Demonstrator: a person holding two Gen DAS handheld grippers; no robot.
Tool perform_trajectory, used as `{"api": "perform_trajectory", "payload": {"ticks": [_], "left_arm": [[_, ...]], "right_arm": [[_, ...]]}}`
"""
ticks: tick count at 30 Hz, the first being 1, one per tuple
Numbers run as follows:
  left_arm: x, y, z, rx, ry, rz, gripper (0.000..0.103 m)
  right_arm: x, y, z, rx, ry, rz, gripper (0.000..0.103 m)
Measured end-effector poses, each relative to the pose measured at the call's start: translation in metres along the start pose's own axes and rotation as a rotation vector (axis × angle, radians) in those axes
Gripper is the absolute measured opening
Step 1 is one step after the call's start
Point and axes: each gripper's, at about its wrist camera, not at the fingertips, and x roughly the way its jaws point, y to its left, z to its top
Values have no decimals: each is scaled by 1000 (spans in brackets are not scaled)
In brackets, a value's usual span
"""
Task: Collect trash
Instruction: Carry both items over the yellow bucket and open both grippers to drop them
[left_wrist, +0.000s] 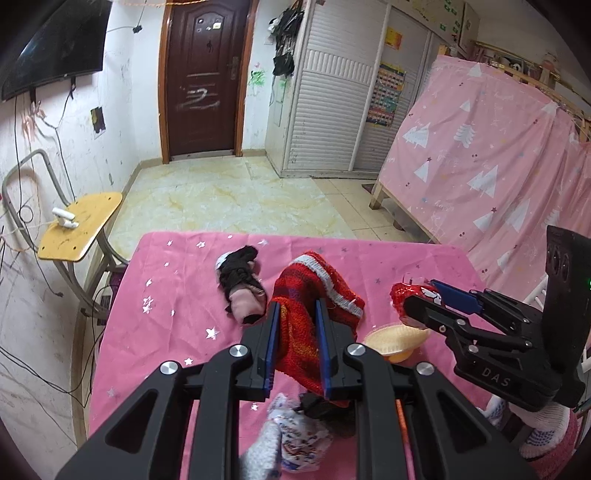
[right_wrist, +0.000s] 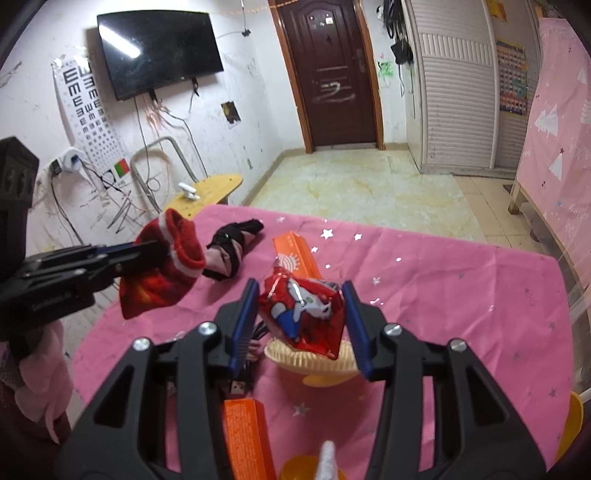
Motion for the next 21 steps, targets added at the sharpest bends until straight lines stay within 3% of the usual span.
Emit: {"api": "perform_trajectory", "payload": {"ticks": [11, 21], "left_arm": [[-6, -54, 7, 81, -12, -23, 11], [-5, -117, 12, 173, -14, -60, 11]], "right_arm": [[-44, -40, -11, 68, -78, -35, 44], [-103, -104, -36, 167, -179, -133, 44]]}}
